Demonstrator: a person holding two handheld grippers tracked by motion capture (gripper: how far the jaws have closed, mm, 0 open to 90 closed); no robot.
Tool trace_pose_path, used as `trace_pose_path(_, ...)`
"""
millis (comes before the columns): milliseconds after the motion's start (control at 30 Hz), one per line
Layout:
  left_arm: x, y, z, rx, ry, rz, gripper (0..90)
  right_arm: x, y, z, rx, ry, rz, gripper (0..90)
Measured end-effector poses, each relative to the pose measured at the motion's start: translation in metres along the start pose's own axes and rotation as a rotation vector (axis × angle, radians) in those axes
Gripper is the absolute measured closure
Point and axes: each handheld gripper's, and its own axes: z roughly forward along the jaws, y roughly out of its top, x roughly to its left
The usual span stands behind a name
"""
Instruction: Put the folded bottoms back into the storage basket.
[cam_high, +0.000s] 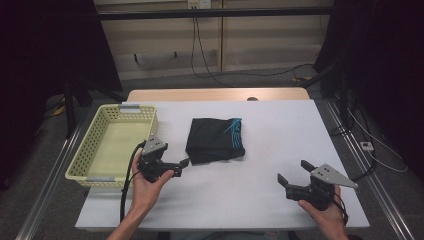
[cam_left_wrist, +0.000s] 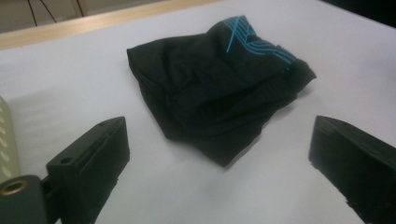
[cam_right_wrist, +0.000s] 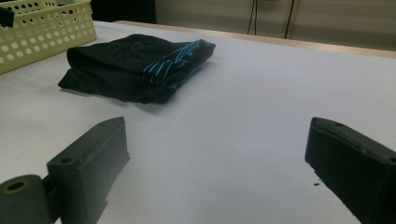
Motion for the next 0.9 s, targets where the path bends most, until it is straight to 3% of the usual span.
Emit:
trace_pose_path(67, -0.001, 0.003, 0.006, 0.023, -0.008, -0.004, 5.3, 0.001, 0.000, 0.000, 0.004, 0.003, 0.002, 5.8)
trace_pose_path(133, 0.000, 0.008, 0.009, 0.015, -0.025, 0.017, 5.5, 0.001, 0.000, 0.001, 0.004, 0.002, 0.000, 5.8)
trace_pose_path(233, 0.002, 0.015, 0.013, 0.010, -0.025, -0.002, 5.8, 0.001, 0.000, 0.000, 0.004, 0.003, -0.001, 5.8)
trace_pose_path(367, 0.004, 0.022, 0.017, 0.006, -0.016, -0.010, 5.9, 0.001, 0.000, 0.000, 0.005, 0.006, 0.001, 5.8)
trace_pose_path(467, 0.007, 0.025, 0.023, 0.048, 0.001, -0.034, 8.0, 0.001, 0.000, 0.000, 0.005, 0.006, -0.002, 5.8)
trace_pose_path(567, 0.009, 0.027, 0.028, 0.047, 0.001, -0.040, 8.7, 0.002, 0.000, -0.001, 0.006, 0.008, -0.004, 5.9)
trace_pose_path(900, 0.012, 0.045, 0.037, 0.053, 0.007, -0.032, 9.5, 0.001, -0.001, 0.000, 0.011, 0.007, -0.006, 6.0)
